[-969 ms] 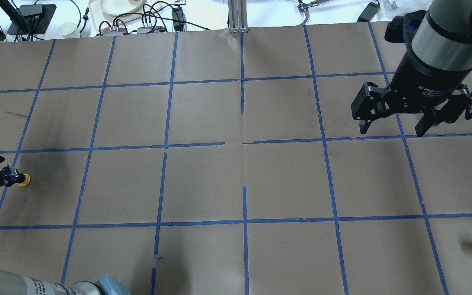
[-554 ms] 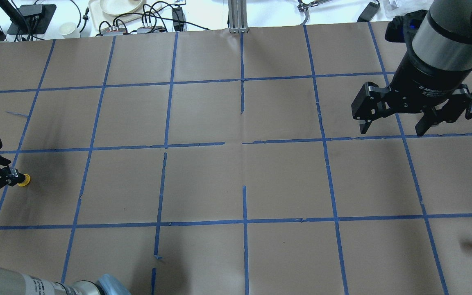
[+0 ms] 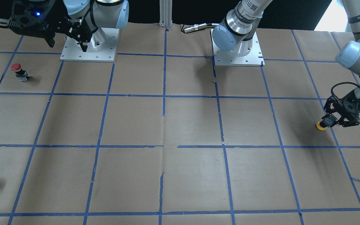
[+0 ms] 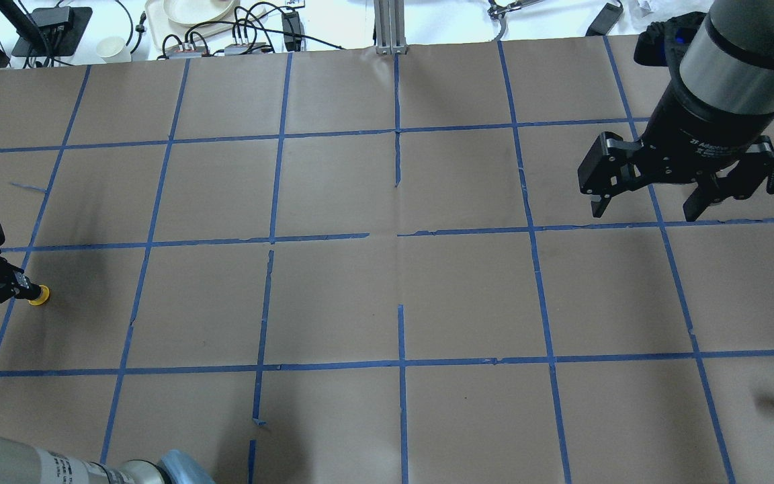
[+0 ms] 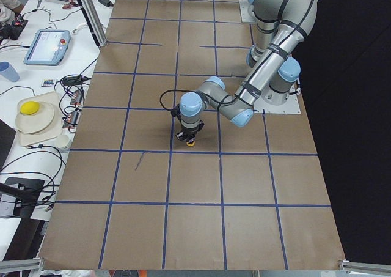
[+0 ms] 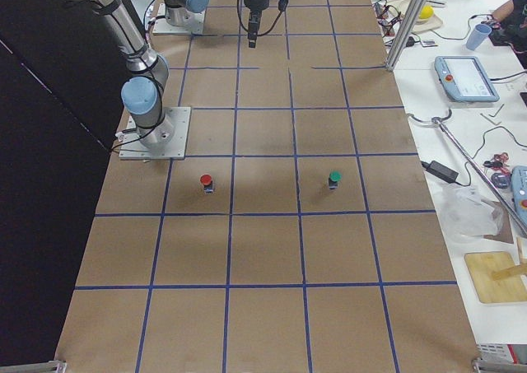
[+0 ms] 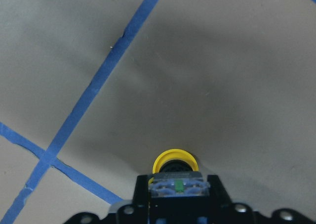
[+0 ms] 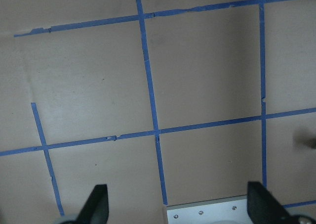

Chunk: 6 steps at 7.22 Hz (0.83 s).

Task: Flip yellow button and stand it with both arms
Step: 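Close the left gripper on the black base of the yellow button, then lift the yellow button with the left gripper and carry it up toward the right gripper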

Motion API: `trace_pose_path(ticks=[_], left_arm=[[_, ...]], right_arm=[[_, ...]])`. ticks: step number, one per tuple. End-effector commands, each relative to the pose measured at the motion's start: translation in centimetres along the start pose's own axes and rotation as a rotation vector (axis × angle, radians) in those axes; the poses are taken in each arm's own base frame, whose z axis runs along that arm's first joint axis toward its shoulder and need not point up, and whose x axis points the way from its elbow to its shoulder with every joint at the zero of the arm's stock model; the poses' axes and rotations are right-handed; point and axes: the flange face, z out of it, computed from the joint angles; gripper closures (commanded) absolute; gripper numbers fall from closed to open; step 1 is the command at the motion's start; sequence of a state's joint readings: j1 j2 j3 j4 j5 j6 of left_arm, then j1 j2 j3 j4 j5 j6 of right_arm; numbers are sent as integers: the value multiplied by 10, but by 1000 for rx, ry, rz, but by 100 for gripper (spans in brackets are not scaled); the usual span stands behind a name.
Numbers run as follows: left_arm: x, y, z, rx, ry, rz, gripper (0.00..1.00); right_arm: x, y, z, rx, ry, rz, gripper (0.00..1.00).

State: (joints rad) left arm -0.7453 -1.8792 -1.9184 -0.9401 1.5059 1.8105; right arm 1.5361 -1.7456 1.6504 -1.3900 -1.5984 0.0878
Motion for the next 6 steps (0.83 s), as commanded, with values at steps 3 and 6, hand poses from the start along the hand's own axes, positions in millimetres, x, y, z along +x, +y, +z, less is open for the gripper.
trace_pose_path(ticks=[3, 6], left_arm=[[50, -84, -79, 278, 190, -110, 98], [121, -221, -160, 390, 500, -386, 98]], right_arm=[[0, -1, 3, -10, -4, 14, 0], [4, -8, 4, -1, -1, 109, 0]])
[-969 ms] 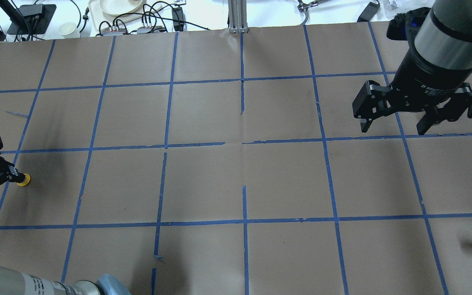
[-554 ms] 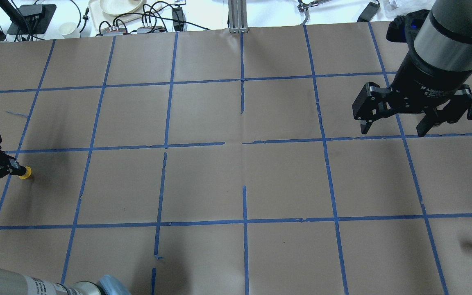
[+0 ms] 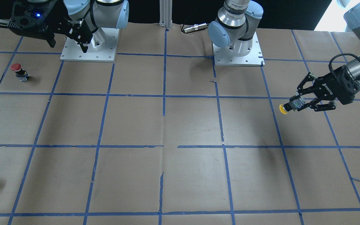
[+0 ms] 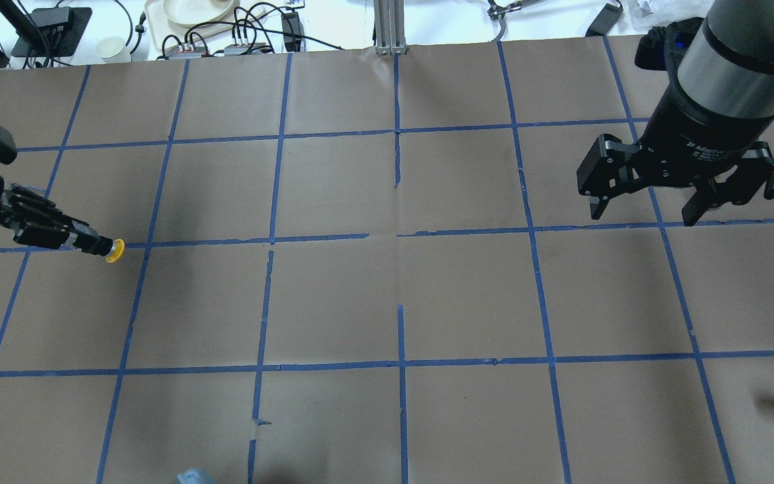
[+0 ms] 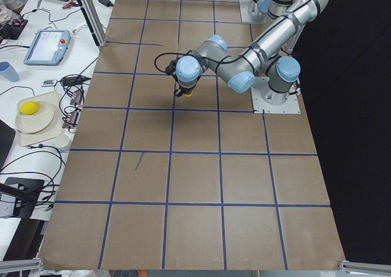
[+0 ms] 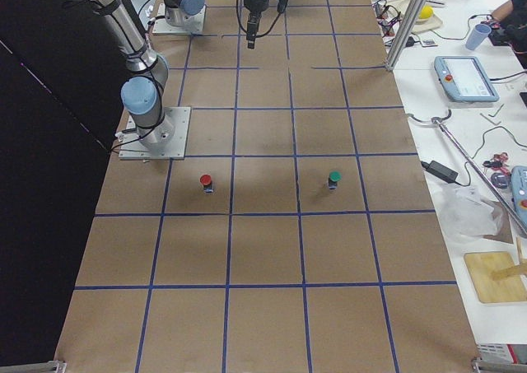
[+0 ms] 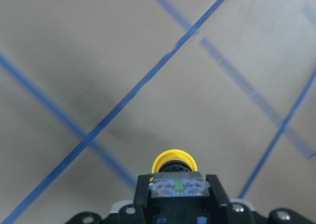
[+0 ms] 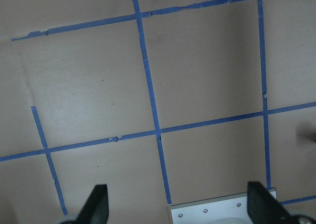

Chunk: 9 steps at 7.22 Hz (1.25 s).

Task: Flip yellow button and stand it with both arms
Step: 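Lift the yellow button with the left gripper and carry it up toward the right gripper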

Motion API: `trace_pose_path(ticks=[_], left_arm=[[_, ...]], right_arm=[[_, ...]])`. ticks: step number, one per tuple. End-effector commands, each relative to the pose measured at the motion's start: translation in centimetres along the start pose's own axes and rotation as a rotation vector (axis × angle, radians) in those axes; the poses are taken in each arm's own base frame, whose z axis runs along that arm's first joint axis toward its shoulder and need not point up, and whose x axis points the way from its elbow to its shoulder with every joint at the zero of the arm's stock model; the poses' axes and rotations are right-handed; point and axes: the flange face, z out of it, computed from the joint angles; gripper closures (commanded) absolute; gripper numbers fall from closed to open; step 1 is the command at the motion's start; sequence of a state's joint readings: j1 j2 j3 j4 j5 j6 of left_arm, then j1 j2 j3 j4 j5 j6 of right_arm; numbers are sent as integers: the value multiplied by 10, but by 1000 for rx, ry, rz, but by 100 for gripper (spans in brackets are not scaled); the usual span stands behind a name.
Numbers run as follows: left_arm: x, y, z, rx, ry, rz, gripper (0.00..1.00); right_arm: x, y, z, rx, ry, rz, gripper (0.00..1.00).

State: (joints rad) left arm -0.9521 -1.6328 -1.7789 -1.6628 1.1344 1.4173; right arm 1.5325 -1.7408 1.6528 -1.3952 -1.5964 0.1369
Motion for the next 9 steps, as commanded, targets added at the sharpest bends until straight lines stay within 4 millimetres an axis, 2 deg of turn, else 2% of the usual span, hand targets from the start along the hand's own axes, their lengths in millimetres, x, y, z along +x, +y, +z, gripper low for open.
trace_pose_path(ticks=[1, 2, 3, 4, 6, 7, 8, 9], left_arm=[[104, -89, 8, 88, 213, -227, 98], [149, -121, 15, 157, 308, -336, 98], [188, -147, 21, 209, 392, -417, 98], [221, -167, 35, 242, 485, -441, 98], [273, -197, 58, 300, 656, -428, 98], [289, -211, 60, 386, 771, -440, 98], [288, -213, 65, 403, 807, -464, 99], [290, -212, 66, 432, 839, -478, 99]], right_arm=[[12, -17, 2, 3, -20, 155, 0], [21, -24, -1, -14, -113, 283, 0], [20, -32, -6, -46, -315, 353, 0], [21, -38, -12, -91, -465, 474, 0], [5, -39, -22, -157, -661, 567, 0], [-3, -35, -28, -214, -751, 625, 0], [-10, -35, -36, -291, -831, 727, 0], [-14, -34, -41, -329, -885, 754, 0]])
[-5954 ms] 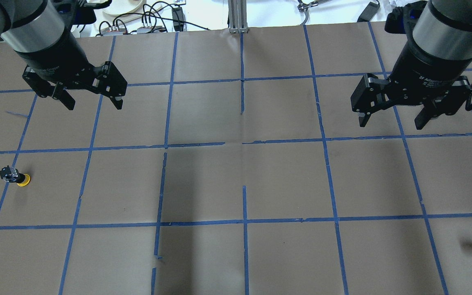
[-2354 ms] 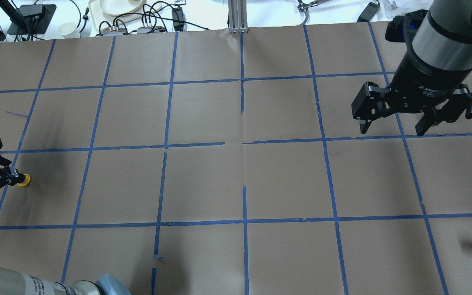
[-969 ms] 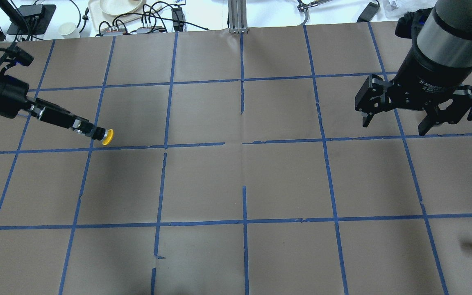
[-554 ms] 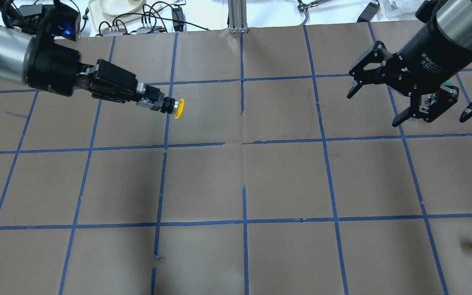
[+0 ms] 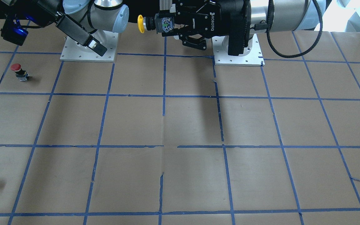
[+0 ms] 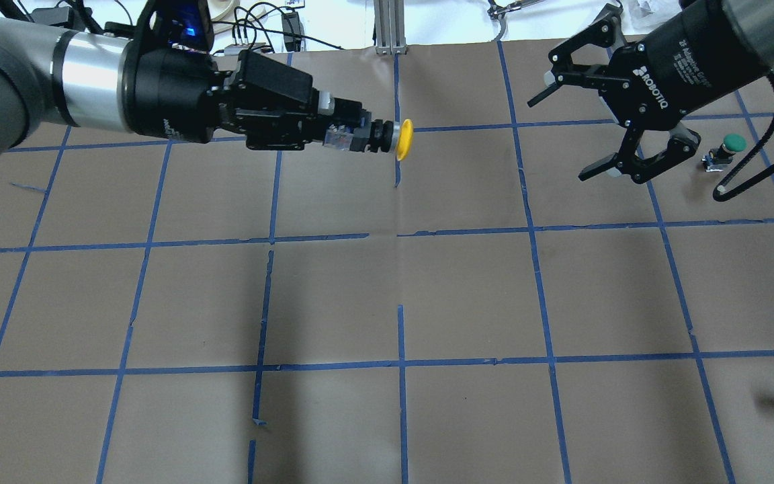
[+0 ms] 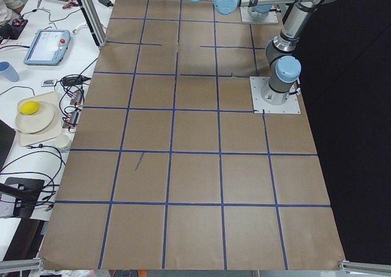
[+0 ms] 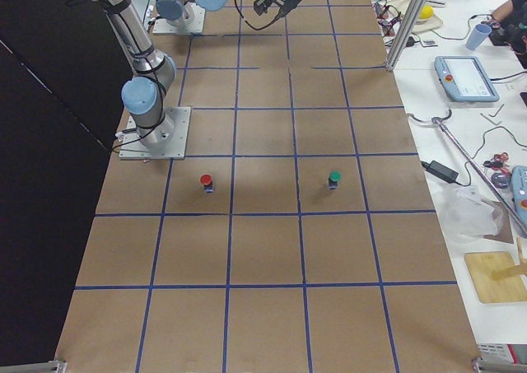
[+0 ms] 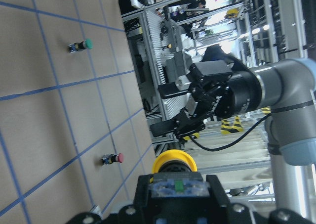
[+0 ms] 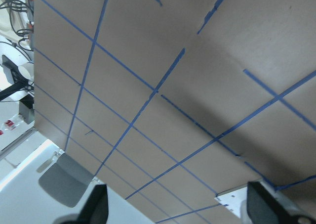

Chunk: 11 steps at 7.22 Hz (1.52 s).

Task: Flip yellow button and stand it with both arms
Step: 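Lift the yellow button with the left gripper and carry it up toward the right gripper, then move the open right gripper onto the yellow cap held by the left gripper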

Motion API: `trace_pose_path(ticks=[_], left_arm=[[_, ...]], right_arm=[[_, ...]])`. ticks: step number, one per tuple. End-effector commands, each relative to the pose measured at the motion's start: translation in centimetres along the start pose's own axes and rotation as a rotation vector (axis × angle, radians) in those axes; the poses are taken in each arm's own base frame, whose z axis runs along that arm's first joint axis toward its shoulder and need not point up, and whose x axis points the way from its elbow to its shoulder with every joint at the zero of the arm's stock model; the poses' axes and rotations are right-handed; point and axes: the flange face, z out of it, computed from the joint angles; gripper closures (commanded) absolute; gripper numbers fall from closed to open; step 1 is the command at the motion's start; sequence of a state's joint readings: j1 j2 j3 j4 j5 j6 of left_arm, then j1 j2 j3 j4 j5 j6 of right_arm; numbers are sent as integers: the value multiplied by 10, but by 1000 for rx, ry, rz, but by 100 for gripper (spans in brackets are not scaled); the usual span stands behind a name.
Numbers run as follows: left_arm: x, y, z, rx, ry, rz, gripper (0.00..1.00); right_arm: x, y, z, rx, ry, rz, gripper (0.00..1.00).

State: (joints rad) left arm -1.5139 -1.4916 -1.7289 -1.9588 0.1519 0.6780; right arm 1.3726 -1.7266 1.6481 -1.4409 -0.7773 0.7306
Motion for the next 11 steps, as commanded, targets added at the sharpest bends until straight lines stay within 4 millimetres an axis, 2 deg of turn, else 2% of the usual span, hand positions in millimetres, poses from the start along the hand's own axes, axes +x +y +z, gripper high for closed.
trace_pose_path(ticks=[1, 3, 6, 7, 9, 11], left_arm=[[7, 1, 6, 46, 79, -41, 99], [8, 2, 6, 44, 75, -34, 98], [7, -2, 6, 44, 77, -35, 98], [6, -1, 6, 45, 79, -38, 99], [6, -2, 6, 48, 83, -38, 99], [8, -3, 6, 50, 84, -33, 99]], right_arm=[[-11, 8, -3, -78, -86, 103, 0], [-19, 21, -7, -168, -161, 230, 1], [-18, 36, -10, -205, -183, 275, 1], [-18, 38, -5, -217, -171, 299, 1], [-19, 58, 15, -257, -124, 320, 2], [-18, 58, 16, -259, -121, 326, 2]])
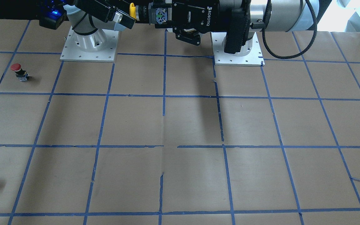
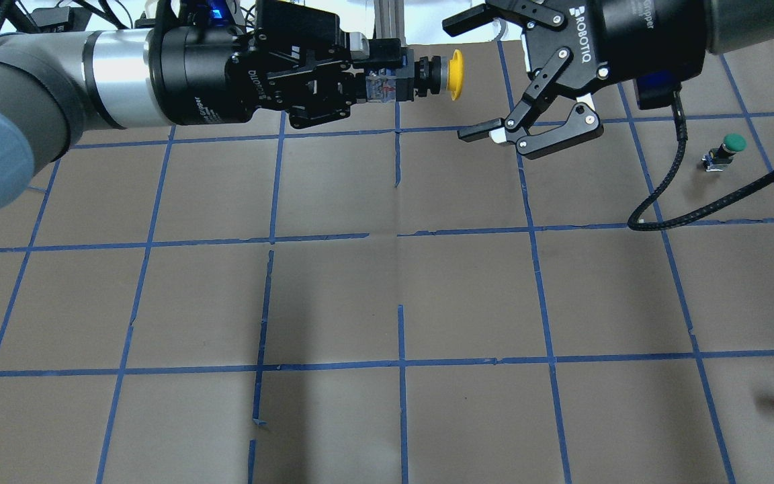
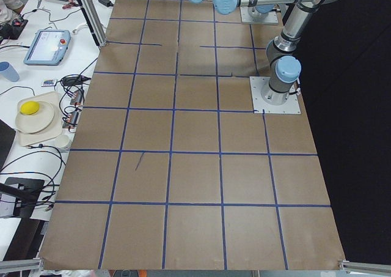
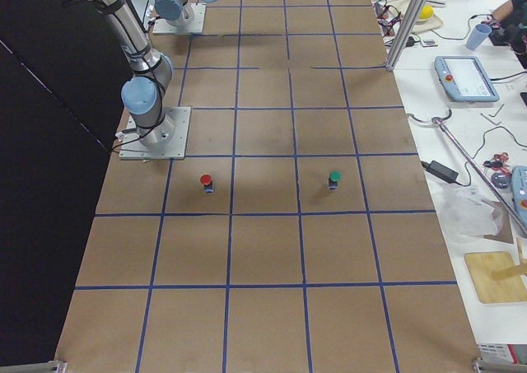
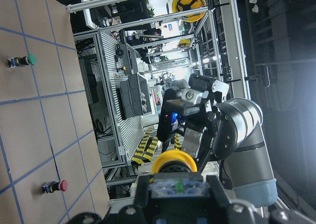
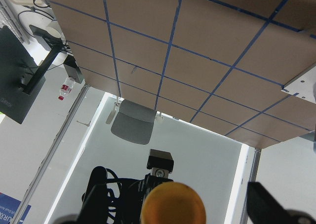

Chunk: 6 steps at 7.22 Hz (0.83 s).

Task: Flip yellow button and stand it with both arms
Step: 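Move the open right gripper onto the yellow cap held by the left gripper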

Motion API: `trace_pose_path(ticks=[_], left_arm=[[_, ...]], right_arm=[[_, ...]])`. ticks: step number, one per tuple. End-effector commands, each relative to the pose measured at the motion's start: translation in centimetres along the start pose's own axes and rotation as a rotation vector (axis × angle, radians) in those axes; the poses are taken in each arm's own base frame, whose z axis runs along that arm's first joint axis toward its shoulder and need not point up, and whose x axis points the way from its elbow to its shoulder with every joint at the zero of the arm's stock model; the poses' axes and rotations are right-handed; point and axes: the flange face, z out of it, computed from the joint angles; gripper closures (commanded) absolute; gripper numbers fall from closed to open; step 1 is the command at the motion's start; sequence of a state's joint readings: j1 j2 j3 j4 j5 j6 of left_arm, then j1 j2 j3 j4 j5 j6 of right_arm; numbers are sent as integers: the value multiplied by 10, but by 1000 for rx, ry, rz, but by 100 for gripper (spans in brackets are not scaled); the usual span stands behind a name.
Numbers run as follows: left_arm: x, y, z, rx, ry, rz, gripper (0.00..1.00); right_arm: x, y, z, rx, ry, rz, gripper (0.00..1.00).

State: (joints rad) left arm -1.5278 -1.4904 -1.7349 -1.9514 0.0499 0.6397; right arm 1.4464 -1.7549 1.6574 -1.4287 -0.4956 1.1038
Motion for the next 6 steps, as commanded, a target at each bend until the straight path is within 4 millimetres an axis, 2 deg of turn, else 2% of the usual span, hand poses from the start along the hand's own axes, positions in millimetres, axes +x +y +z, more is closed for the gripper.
trace_pose_path(ticks=[1, 6], left_arm=[[1, 2, 0, 1, 2, 1, 99], [5, 5, 0, 2, 2, 12, 98]], right_arm=[[2, 2, 1, 1, 4, 3, 6], [6, 13, -3, 6, -4, -15, 14]])
